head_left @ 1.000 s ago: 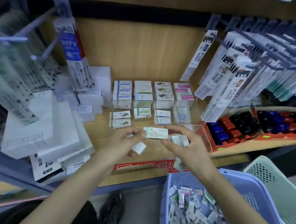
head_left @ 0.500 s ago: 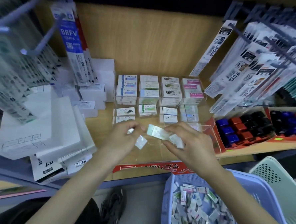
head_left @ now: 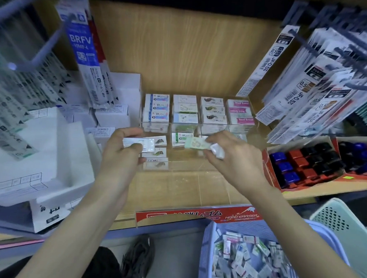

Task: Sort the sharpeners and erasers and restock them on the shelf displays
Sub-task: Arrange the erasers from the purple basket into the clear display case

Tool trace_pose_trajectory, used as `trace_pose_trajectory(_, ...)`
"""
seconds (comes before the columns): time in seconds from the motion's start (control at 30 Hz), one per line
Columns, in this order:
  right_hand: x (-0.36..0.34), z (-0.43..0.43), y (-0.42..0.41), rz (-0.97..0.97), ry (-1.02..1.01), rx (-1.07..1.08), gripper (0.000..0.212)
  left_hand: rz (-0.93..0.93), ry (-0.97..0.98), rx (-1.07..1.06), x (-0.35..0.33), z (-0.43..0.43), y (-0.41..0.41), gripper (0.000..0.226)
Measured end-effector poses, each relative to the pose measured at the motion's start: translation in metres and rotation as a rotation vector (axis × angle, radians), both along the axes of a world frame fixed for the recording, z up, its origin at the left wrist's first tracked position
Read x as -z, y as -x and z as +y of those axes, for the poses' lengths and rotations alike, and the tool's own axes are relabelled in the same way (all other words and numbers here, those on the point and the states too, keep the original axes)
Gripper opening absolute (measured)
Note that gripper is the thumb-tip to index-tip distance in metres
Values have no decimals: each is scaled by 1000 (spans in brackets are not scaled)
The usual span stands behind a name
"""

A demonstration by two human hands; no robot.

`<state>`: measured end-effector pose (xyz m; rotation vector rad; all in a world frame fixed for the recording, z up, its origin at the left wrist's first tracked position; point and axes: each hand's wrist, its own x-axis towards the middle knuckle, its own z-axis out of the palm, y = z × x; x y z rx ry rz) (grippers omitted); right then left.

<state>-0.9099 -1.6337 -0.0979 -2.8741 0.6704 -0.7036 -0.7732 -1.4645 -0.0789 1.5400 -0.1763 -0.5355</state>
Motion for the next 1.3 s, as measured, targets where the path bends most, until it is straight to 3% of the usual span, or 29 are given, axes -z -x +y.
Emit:
trace_pose_trajectory(0.23,-6,-40,37,-11,-167,346,25,2,-9,9,0,-7,0,39)
trace_pose_trajectory(0.47,2,-35,26,63,-99,197,20,15,-29,52,5,-9,5,39)
trace_pose_trajectory(0.57,5,-34,1,130,49,79,15,7,-33,55,6,-12,6,39)
trace_pose_trajectory(0.73,3,-36,-26,449,151,180,22,3,-30,81,6,-18,10,39)
trace_pose_trajectory(0.93,0,-27,-39,557,191,219,32,23,-20,101,2,-26,19,38)
trace_pose_trajectory(1.03,-10,-29,-23,374,8,263,24,25,8,118,-1,-27,23,36)
trace_pose_trajectory(1.13,-27,-20,1,49,-596,155,24,-1,25,162,-2,-27,26,33)
trace_pose_trajectory(1.17,-33,-12,8,7,-706,68,26,3,29,177,-2,-27,28,31)
trace_pose_trajectory(1.3,-32,16,15,53,-616,-108,40,45,57,245,-3,-31,35,27)
